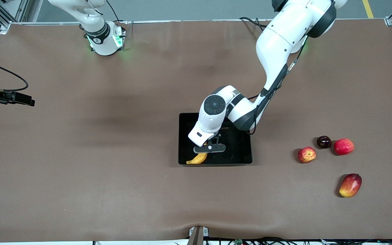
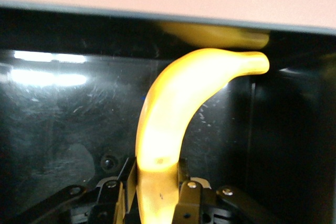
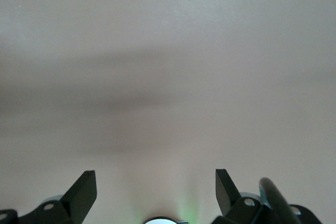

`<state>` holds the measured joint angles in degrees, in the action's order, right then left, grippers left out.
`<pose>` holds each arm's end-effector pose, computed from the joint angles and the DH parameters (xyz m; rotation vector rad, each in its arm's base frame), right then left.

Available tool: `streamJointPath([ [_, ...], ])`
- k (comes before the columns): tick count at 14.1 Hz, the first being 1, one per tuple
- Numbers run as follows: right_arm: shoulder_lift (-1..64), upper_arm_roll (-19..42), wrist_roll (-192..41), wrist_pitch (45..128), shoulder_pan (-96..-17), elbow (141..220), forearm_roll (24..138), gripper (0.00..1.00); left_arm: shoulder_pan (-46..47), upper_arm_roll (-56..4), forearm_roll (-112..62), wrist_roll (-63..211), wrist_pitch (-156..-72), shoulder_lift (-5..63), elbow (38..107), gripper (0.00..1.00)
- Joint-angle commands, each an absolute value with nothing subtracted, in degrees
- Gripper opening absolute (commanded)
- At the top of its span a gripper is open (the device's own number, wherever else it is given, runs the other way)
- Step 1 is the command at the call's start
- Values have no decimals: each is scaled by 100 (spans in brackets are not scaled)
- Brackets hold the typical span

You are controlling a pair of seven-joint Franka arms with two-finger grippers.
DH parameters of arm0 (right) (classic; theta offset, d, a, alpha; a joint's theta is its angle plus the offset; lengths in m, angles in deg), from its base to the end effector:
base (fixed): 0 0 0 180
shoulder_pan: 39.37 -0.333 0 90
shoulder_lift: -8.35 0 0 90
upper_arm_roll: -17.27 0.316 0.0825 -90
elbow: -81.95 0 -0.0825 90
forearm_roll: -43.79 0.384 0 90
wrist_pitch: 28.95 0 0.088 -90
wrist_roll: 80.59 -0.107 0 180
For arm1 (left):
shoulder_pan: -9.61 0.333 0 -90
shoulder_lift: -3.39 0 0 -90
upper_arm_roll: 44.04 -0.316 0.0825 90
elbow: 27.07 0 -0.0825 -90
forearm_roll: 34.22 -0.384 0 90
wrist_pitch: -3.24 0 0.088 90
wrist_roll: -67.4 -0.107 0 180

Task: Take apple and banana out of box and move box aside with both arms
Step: 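Lower the left gripper and grasp the yellow banana, then place the banana near the mango while the right gripper grips the tray rim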

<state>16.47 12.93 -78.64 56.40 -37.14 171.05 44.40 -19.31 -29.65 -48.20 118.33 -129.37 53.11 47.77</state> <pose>0.5783 -0.0627 0.5452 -3.1072 0.1263 0.3218 0.5895 -0.4821 0.2441 3.0163 0.1273 0.1839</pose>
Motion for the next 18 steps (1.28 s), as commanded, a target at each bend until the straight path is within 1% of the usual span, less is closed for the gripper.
streamJointPath([
  [1,1644,1340,-7874,5542,-3770,16984,5131,100,-1800,-3006,-4881,11829,-12903,4875,4852,0],
  [4,1653,1340,-8417,5560,-4243,16887,5354,100,-1537,-3006,-4881,11751,-12764,4480,4878,0],
  [6,1757,1340,-9268,5743,-4936,16879,5425,100,-1264,-2989,-4881,11488,-12247,4181,4904,0],
  [9,2196,1340,-10167,6454,-5772,16879,5451,100,-747,-2980,-4855,10594,-11491,3812,5018,0],
  [11,2504,1340,-10169,6920,-6063,16870,5486,100,-307,-2953,-4837,9908,-11007,3662,5141,0],
  [13,2803,1340,-10169,7438,-6274,16870,5775,100,80,-2953,-4846,9293,-10943,3556,5352,0],
  [15,3110,1340,-10177,8009,-6502,16861,6074,100,501,-2953,-4898,8520,-10952,3564,5397,0],
  [18,3637,1340,-10178,8757,-6907,16861,6058,100,1108,-3006,-4986,7421,-11022,3687,5388,0],
])
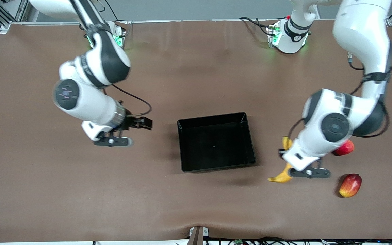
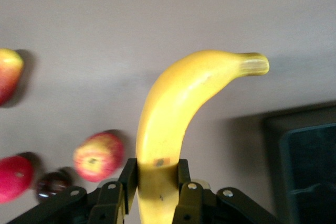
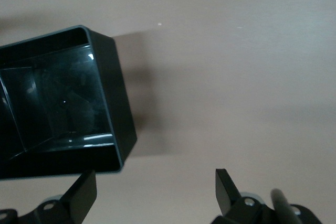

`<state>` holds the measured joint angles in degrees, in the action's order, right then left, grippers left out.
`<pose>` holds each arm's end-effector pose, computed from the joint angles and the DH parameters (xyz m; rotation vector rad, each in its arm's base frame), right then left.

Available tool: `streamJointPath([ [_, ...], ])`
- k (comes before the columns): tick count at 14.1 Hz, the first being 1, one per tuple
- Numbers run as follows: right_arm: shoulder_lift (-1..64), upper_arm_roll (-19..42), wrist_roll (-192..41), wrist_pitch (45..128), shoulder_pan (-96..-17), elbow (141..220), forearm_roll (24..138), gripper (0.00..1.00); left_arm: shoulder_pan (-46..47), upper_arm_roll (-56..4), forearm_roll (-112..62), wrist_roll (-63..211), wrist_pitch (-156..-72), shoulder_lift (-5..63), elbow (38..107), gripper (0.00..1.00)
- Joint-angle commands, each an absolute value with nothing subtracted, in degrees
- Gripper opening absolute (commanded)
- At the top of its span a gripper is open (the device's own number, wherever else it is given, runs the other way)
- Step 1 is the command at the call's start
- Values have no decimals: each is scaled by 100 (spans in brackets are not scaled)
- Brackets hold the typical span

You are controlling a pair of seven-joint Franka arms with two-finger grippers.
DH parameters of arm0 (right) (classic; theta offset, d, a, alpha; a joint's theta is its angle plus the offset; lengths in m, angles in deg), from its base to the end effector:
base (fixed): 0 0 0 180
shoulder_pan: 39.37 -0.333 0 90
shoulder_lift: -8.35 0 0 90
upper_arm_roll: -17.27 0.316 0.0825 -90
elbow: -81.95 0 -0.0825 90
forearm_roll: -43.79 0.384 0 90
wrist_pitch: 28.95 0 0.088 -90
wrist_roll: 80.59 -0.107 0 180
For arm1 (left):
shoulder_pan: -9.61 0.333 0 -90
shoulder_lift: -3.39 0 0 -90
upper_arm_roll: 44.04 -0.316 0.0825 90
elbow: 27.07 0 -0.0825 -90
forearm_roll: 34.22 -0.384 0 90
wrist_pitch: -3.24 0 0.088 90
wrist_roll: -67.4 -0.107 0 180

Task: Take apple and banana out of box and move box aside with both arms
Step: 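Place the banana near the mango while the right gripper grips the tray rim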

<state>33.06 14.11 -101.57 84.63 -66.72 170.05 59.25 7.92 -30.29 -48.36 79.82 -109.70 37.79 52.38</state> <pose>0.6142 0.3000 0.4090 -2.9256 0.0664 0.1072 0.7038 -0.1427 0.3679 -3.0476 0.1651 -0.0373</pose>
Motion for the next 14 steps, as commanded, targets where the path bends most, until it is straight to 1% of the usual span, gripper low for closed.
streamJointPath([
  [1,3813,1340,-10238,8959,-7030,16844,6049,100,1327,-3006,-5108,7087,-11118,3801,5362,0],
  [3,4182,1340,-10475,9355,-7259,16625,6040,98,1584,-3006,-5180,6768,-11382,3985,5344,0],
  [5,4578,1332,-10494,9497,-7373,16327,6005,89,1733,-3024,-5206,6749,-11627,4214,5344,0],
  [7,4833,1332,-10494,9663,-7470,16167,5988,87,1953,-3024,-5582,6662,-12031,4407,5344,0],
  [8,4895,1332,-10494,9830,-7514,16167,5953,84,2015,-3024,-5784,6618,-12207,4504,5353,0],
  [9,4983,1323,-10468,9962,-7541,16175,5944,67,2041,-3024,-5891,6591,-12305,4601,5353,0],
  [10,5071,1323,-10459,10050,-7584,16167,5900,54,2103,-3024,-5926,6591,-12393,4680,5353,0],
  [12,5159,1332,-10459,10235,-7602,16184,5655,37,2138,-3024,-5936,6591,-12516,4830,5361,0],
  [14,5230,1332,-10485,10244,-7620,16193,5496,25,2173,-3024,-5936,6582,-12534,4996,5353,0],
])
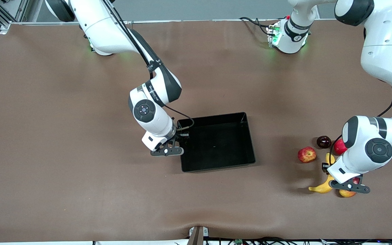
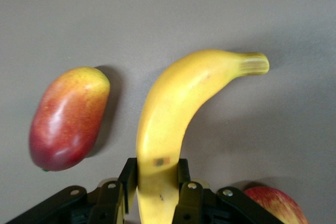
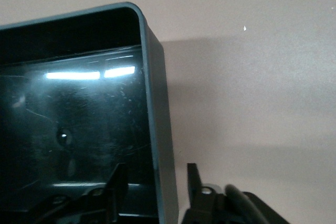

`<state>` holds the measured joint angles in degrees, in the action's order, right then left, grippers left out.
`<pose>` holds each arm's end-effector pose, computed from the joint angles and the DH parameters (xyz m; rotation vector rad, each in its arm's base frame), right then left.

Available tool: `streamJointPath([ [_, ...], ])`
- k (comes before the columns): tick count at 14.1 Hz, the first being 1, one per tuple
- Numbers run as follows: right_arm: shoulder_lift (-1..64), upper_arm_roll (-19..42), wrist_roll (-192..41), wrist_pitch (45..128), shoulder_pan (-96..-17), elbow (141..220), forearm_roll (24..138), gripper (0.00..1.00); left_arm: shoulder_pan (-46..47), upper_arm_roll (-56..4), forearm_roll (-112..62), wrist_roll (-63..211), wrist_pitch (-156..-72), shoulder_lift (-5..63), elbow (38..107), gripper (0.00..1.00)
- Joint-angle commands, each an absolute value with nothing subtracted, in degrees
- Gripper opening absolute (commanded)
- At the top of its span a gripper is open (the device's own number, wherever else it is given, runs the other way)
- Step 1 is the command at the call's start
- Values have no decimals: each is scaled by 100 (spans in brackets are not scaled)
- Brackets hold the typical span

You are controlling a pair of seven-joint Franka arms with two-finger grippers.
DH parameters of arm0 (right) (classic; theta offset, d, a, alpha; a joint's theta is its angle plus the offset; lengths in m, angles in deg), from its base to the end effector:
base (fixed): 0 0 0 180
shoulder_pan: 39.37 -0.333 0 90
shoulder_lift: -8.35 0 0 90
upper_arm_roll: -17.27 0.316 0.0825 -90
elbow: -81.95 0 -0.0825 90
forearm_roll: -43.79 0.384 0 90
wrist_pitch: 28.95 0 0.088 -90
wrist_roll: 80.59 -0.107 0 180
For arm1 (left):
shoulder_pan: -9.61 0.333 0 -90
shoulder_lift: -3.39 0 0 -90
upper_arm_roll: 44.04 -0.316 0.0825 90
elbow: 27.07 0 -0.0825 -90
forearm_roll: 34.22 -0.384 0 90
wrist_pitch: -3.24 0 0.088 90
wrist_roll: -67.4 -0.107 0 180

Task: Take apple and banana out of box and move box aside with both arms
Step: 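Place the banana near the mango while the right gripper grips the tray rim, then drag the black tray with the right gripper while the left gripper withdraws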

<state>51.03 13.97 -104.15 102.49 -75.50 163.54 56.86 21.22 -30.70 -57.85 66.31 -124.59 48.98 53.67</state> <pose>0.6140 0.4124 0.2671 -2.9550 -0.0579 -0.0661 0.7349 0.0251 0.2408 -2.9548 0.3308 -0.0811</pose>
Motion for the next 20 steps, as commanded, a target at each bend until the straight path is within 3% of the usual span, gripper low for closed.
streamJointPath([
  [1,5265,1332,-10485,10245,-7629,16193,5495,23,2173,-3024,-5927,6582,-12604,5058,5361,0],
  [2,5265,1332,-10485,10245,-7646,16193,5478,15,2173,-3032,-5927,6582,-12665,5085,5379,0],
  [3,5265,1332,-10485,10245,-7655,16193,5469,0,2182,-3032,-5927,6582,-12666,5129,5370,4],
  [4,5256,1332,-10476,10227,-7647,16184,5478,0,2200,-3032,-5927,6582,-12666,5129,5370,12],
  [5,5230,1332,-10468,10201,-7638,16167,5478,0,2200,-3024,-5927,6565,-12666,5120,5353,33],
  [6,5195,1323,-10459,10174,-7612,16158,5486,0,2200,-3024,-5866,6599,-12666,5068,5335,80],
  [7,5125,1323,-10441,10148,-7576,16132,5513,0,2200,-2989,-5822,6643,-12622,5007,5335,100],
  [13,4230,1314,-10433,8963,-7155,16149,5794,0,2129,-2769,-5479,7003,-11710,4059,5318,100],
  [20,3359,1314,-9431,7512,-5794,16228,5812,0,2173,-2357,-5356,7399,-10506,2828,5318,100],
])
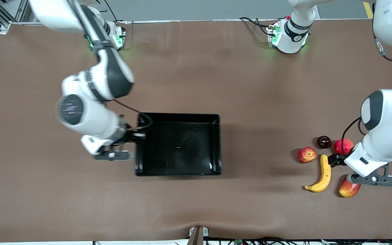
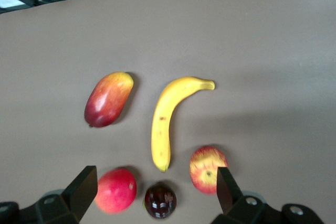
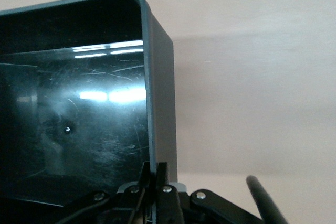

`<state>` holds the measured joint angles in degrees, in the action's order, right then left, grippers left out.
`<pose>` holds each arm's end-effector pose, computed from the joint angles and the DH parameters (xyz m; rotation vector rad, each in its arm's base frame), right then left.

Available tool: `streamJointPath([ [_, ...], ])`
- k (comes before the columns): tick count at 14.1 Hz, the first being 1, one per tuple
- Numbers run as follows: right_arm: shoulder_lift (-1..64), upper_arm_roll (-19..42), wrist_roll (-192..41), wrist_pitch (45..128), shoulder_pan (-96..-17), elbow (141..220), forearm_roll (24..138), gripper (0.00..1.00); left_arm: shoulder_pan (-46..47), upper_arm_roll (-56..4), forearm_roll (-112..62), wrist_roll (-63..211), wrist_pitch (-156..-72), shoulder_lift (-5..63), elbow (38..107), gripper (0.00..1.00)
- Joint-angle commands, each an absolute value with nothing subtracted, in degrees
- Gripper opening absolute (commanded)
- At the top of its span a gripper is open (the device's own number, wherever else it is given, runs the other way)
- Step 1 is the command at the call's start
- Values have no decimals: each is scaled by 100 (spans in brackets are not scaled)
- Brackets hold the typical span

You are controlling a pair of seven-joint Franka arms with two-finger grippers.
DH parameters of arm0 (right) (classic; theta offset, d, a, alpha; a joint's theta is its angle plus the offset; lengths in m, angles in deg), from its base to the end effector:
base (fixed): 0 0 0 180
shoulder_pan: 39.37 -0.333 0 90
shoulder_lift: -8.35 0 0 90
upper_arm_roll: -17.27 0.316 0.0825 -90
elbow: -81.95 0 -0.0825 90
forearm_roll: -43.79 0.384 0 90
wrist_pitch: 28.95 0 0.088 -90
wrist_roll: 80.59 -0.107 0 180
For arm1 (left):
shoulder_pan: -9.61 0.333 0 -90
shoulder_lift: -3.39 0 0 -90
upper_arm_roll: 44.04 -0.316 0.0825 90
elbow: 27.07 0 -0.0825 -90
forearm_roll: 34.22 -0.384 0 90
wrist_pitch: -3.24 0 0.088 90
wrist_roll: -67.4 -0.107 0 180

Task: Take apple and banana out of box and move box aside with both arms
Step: 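Drag the black tray with the right gripper while the left gripper withdraws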

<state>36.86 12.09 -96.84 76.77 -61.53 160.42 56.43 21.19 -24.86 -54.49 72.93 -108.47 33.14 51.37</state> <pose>0.6614 0.2325 0.4314 -2.9835 0.0579 0.1004 0.7130 -0.0239 0.4395 -2.9722 0.1547 -0.1631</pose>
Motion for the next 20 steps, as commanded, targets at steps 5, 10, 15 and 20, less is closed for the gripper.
streamJointPath([
  [5,2831,1305,-8651,7441,-4976,16912,5803,0,2253,-2356,-4601,7338,-9759,2010,5318,100],
  [10,2646,1305,-7122,7555,-3843,17554,5803,0,2261,-2364,-4231,7321,-8808,1324,5353,100],
  [15,2672,1288,-6417,8151,-3253,18178,5742,0,1825,-2905,-3836,7189,-8641,762,5632,100],
  [20,2725,1297,-4932,9645,-2541,19294,5776,0,864,-3955,-3554,7065,-8789,111,6415,100],
])
